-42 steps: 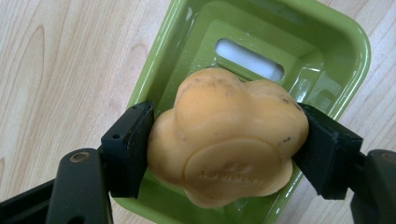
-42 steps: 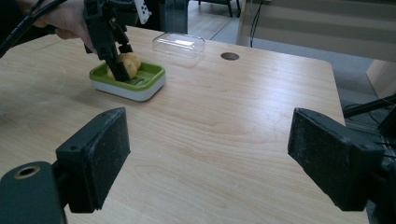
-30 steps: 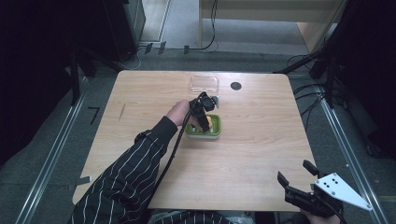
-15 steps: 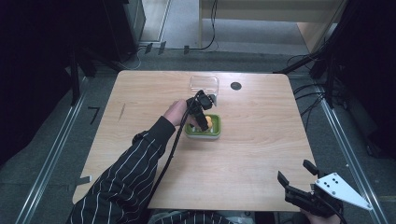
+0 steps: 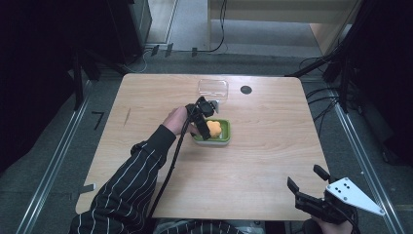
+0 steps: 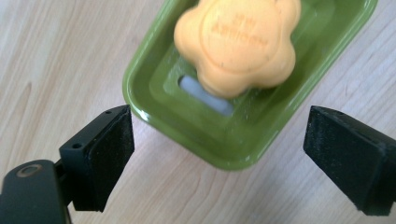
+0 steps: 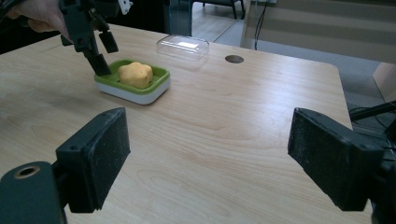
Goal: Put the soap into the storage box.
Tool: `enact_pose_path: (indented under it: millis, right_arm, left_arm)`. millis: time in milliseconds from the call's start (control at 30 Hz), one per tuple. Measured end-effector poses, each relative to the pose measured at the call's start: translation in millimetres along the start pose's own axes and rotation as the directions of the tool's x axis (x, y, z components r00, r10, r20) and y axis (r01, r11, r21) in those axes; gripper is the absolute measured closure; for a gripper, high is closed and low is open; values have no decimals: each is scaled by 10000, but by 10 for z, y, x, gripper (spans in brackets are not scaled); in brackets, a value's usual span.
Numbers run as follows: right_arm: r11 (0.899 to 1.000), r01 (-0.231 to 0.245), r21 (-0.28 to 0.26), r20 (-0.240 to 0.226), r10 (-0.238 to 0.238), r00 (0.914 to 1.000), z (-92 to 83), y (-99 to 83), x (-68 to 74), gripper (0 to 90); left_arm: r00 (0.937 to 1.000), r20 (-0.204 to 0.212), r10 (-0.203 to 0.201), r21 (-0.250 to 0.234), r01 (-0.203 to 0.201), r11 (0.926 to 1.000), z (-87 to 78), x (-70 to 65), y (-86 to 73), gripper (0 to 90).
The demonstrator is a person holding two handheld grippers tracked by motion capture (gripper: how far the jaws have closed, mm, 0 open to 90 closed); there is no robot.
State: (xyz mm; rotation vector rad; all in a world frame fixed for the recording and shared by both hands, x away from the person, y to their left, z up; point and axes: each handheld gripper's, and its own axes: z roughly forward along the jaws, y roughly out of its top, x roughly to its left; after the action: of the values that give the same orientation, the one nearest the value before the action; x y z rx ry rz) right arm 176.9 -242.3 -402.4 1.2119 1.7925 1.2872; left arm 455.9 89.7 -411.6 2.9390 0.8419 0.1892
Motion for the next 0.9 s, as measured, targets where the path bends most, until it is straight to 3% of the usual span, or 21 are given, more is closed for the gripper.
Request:
enact_pose_path:
  millis: [333,900]
  right_arm:
    - [10000,23,7,-138,-23,9999,38,17,7,134]
    - [9999,155,-10,-448,-155,9989,138,60,26,135]
  left_arm:
    - [9994,-40,-335,100,335,9994,-40,-16,-212,57]
    - [9958,-128,-903,426,908,9950,-25,-36,-703,6]
